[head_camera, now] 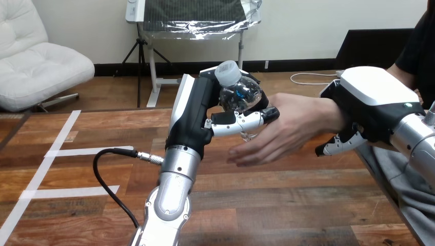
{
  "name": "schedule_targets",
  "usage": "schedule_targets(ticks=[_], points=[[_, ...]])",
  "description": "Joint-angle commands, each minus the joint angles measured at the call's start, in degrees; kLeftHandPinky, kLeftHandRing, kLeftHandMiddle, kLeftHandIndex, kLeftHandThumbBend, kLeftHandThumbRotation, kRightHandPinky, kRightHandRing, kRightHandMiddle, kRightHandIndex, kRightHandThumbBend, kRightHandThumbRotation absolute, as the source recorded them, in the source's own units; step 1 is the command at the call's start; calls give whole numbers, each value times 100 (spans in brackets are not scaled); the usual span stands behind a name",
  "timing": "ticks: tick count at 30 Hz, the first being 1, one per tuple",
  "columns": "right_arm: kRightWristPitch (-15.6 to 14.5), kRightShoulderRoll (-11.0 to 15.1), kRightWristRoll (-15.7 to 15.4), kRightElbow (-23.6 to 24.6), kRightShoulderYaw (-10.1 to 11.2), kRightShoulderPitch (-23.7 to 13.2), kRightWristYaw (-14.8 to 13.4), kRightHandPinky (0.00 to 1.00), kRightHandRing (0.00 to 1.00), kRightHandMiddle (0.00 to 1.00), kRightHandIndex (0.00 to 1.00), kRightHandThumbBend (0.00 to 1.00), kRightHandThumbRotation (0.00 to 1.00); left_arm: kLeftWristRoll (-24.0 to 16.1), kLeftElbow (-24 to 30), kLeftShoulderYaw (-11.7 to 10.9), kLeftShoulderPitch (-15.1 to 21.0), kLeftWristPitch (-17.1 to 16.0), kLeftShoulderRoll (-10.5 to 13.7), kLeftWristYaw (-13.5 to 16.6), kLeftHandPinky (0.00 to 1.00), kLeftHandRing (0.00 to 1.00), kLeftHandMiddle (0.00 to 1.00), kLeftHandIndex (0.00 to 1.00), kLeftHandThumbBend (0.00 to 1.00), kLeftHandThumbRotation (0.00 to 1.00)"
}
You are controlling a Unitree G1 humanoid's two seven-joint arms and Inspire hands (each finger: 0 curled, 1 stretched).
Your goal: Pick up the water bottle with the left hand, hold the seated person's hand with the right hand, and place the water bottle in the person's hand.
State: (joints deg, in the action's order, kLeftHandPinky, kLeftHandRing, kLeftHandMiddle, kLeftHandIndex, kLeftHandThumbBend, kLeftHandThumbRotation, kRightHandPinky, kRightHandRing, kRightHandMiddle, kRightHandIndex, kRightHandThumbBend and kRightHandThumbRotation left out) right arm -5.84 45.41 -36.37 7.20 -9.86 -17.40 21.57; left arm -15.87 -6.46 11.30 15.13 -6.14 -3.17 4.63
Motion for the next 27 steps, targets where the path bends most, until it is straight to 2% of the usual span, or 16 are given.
schedule_targets(ticks=[1, 11, 17, 27], points=[[-83, 100, -22, 253, 368, -185, 10, 20, 27, 37, 39, 80, 0, 43, 157, 144, 409, -119, -262, 40, 38, 38, 42, 46, 64, 0], [-153, 59, 11, 345, 375, -186, 95, 21, 28, 38, 40, 80, 0, 19, 156, 304, 352, -100, -337, 80, 38, 38, 42, 46, 65, 0], [-18, 80, 31, 287, 386, -175, 54, 21, 28, 39, 41, 80, 0, 14, 179, 412, 302, -86, -385, 118, 38, 39, 42, 46, 65, 0], [-41, 71, 43, 273, 391, -173, 107, 20, 28, 38, 40, 79, 0, 22, 133, 549, 241, -193, -390, 168, 40, 40, 42, 46, 64, 0]])
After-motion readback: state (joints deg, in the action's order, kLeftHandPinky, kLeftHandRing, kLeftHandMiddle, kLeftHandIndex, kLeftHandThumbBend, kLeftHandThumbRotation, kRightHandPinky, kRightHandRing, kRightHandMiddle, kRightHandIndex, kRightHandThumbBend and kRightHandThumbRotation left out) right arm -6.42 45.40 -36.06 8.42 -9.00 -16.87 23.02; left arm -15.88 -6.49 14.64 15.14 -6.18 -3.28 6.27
